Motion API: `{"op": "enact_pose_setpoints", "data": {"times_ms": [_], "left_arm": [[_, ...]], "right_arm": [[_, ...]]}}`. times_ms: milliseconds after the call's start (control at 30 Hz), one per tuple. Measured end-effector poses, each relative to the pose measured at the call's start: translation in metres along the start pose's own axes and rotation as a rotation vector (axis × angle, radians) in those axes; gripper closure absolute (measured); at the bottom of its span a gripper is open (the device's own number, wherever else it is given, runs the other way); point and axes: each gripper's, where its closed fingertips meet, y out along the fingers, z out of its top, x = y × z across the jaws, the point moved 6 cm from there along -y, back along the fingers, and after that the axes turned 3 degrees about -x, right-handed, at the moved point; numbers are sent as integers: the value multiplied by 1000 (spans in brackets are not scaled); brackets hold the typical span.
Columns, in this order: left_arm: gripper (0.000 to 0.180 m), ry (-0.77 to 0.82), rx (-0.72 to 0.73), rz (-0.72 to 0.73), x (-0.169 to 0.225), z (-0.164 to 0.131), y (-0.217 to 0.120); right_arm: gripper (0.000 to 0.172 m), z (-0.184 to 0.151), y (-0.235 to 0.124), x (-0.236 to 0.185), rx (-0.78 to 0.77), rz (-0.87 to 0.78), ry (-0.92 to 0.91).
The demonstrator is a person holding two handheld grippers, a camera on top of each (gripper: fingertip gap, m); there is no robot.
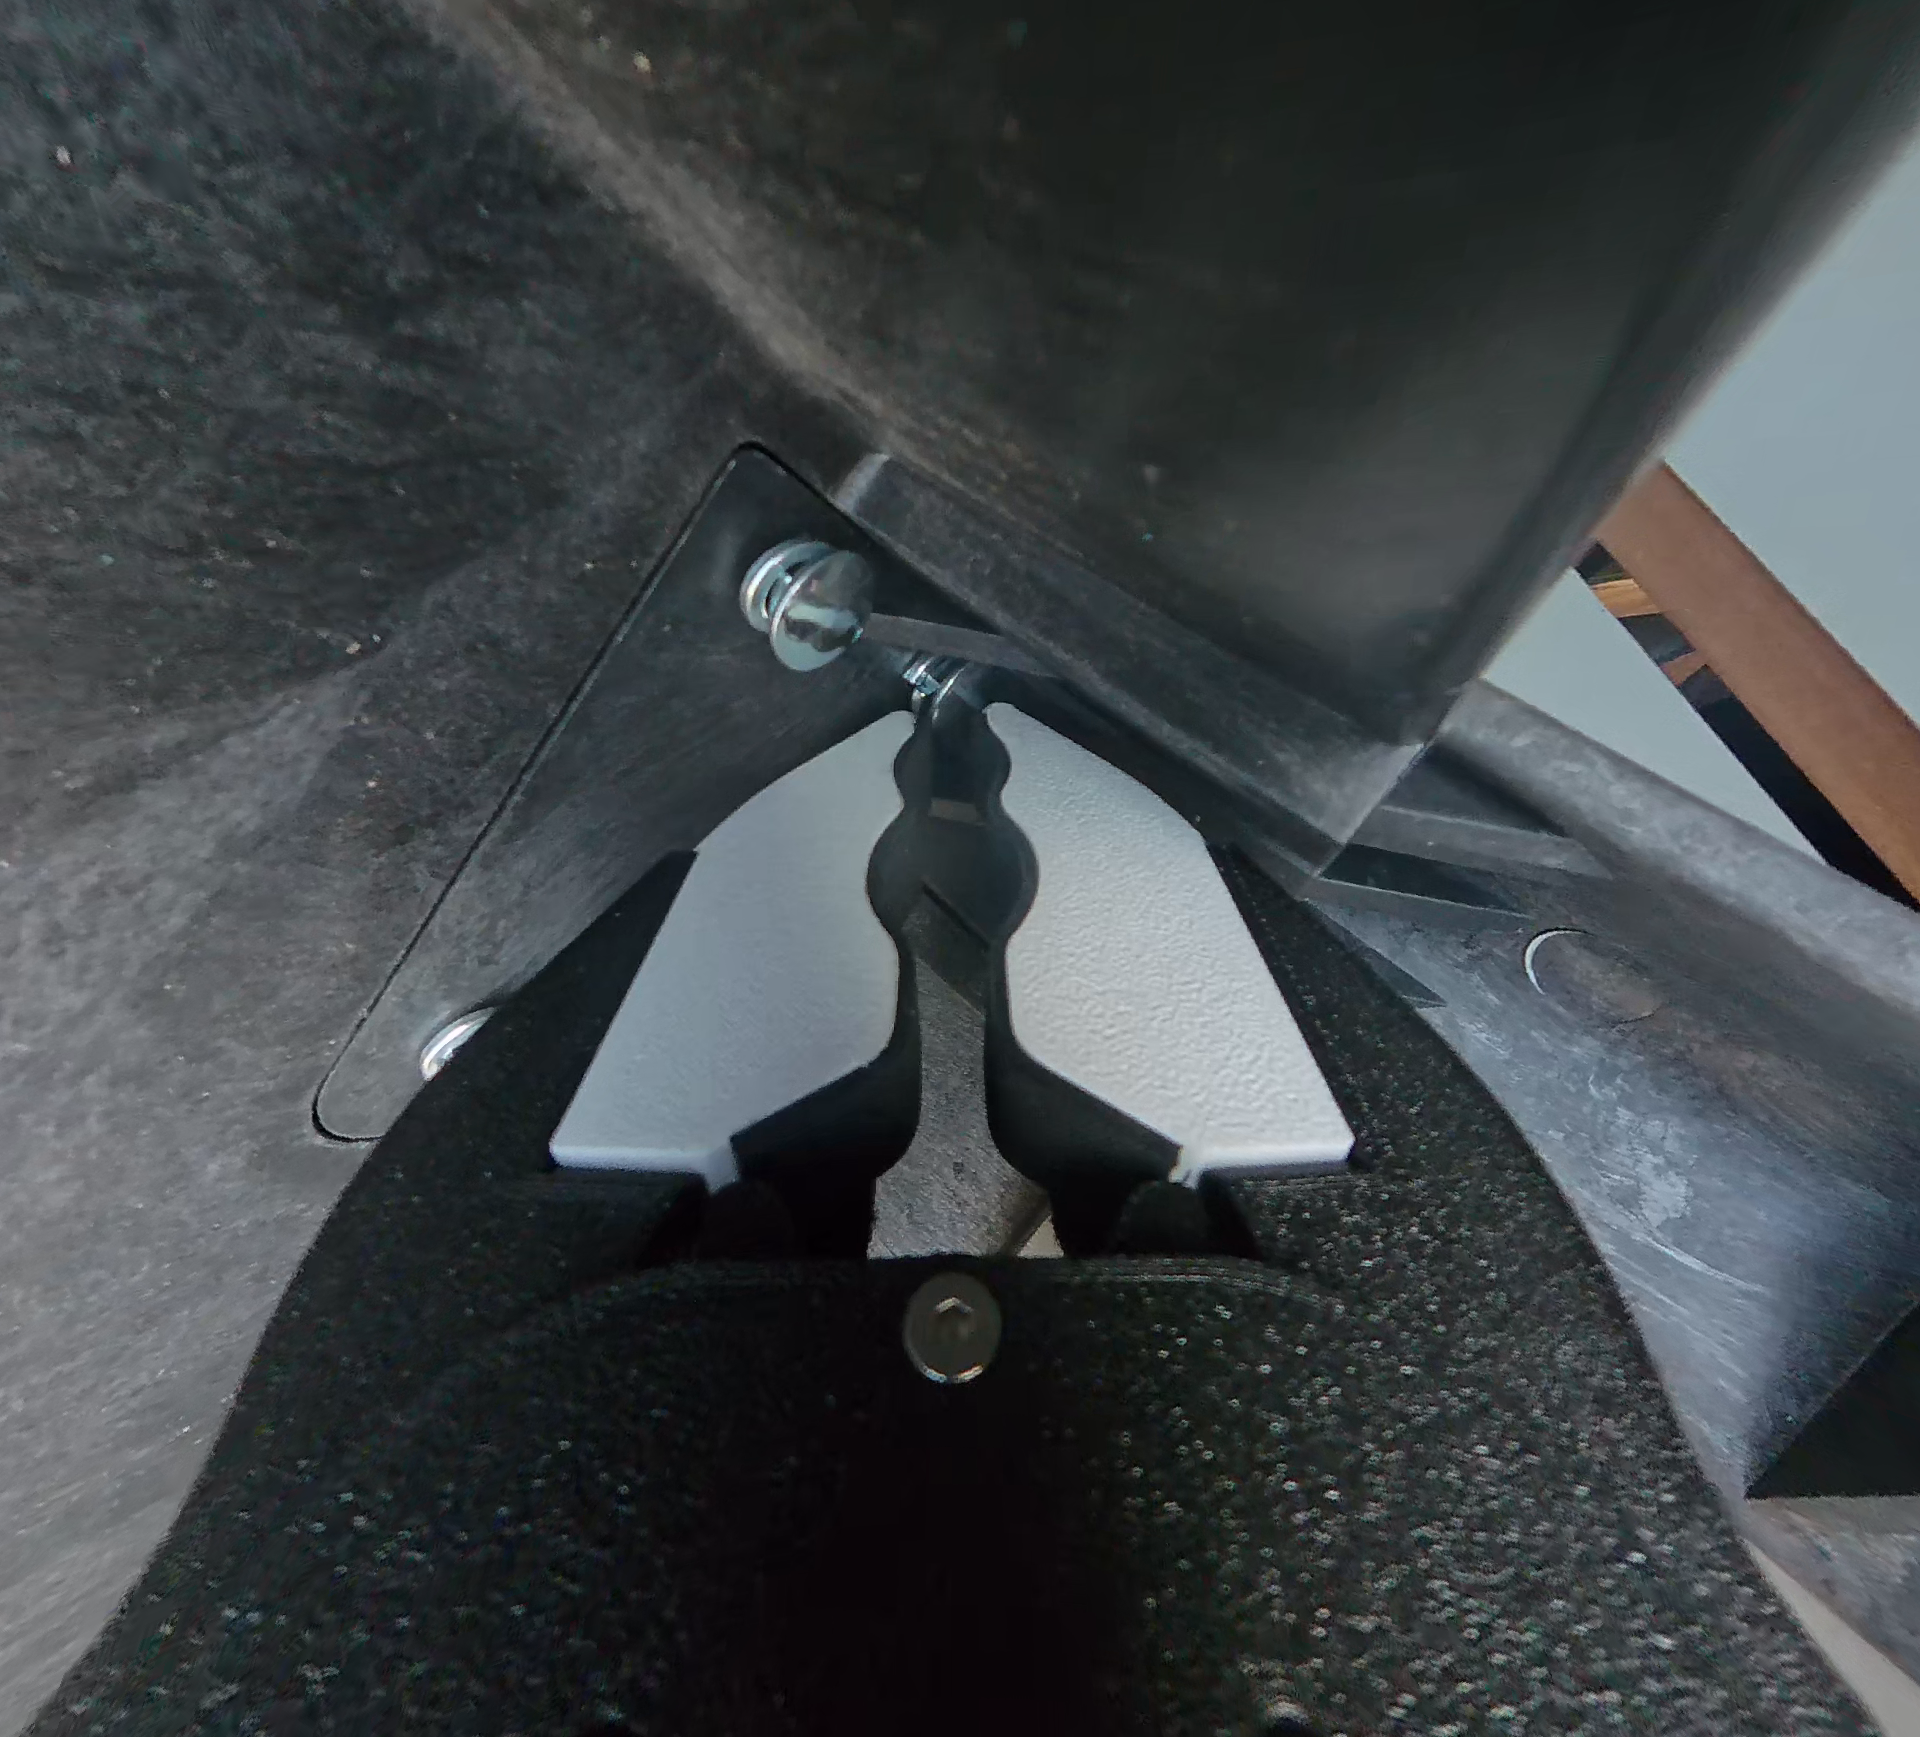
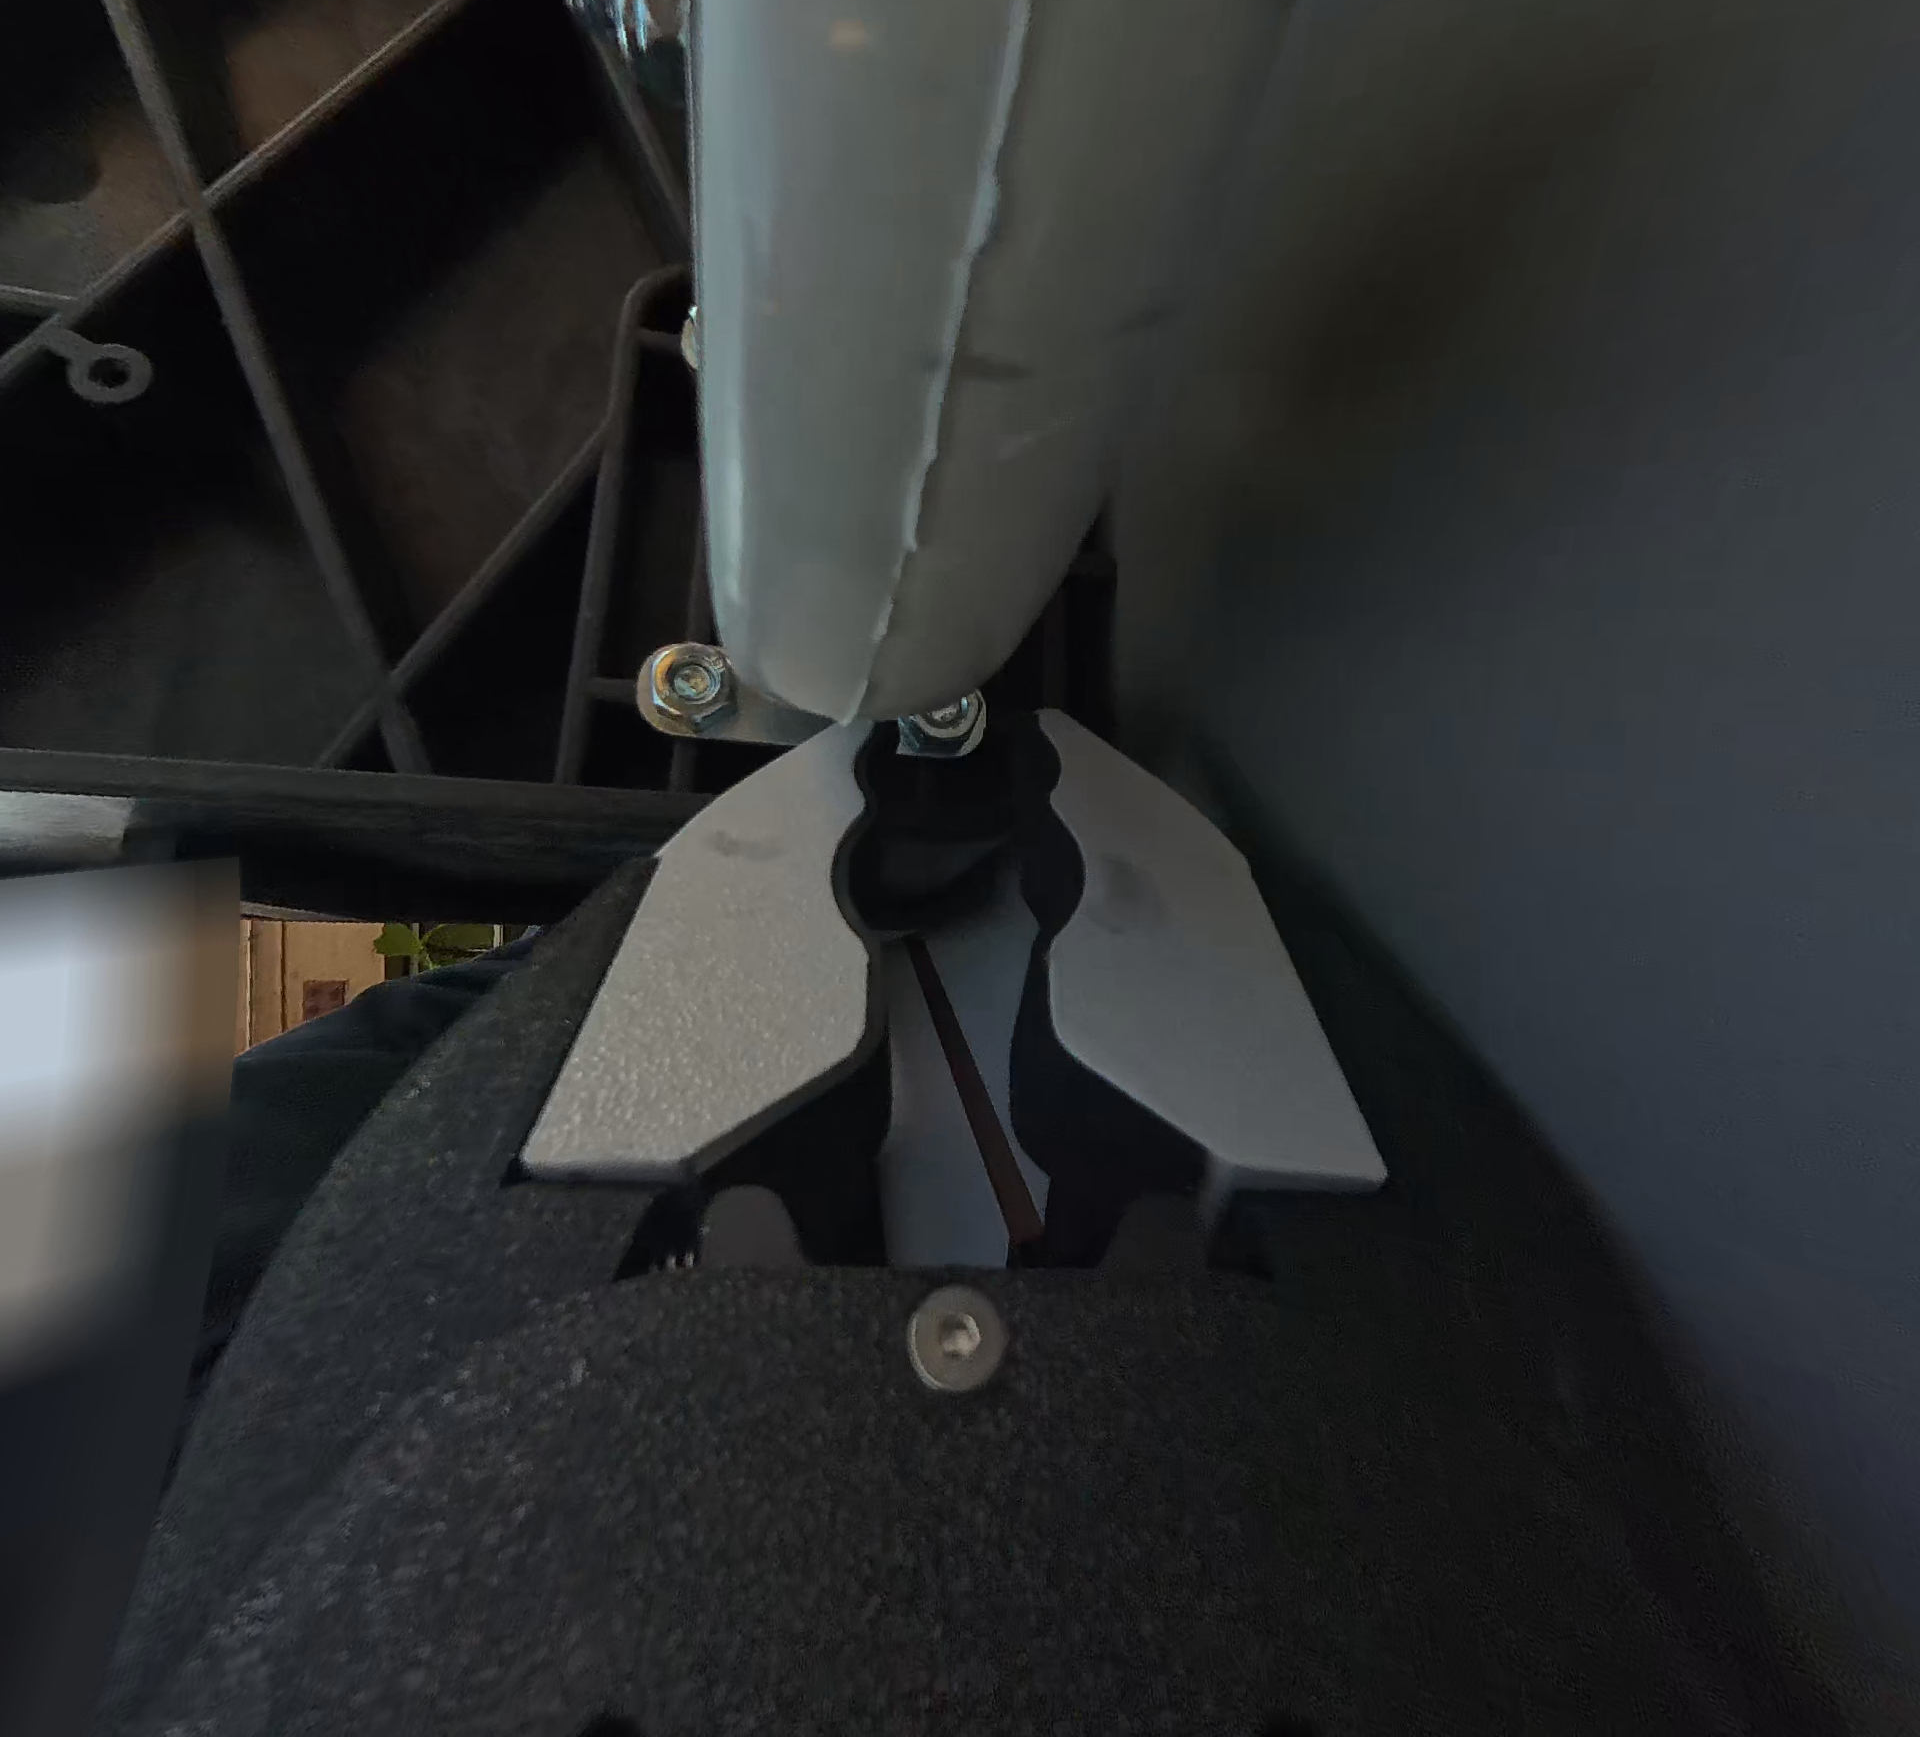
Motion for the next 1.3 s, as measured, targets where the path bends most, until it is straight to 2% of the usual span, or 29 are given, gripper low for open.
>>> {"op": "enact_pose_setpoints", "data": {"times_ms": [167, 333, 633, 1300], "left_arm": [[174, 2, 0, 2, 0, 0, 0], [174, 3, 1, -1, 0, 0, 0], [174, 4, 7, -11, -1, 0, 0], [174, 10, -3, -9, 0, 0, 1]], "right_arm": [[152, 0, 4, 0, -5, -20, -5], [160, 0, 5, -1, -24, 42, 43], [158, 1, 6, -2, -60, 56, 116], [154, -3, 3, -4, -33, 90, 110]]}}
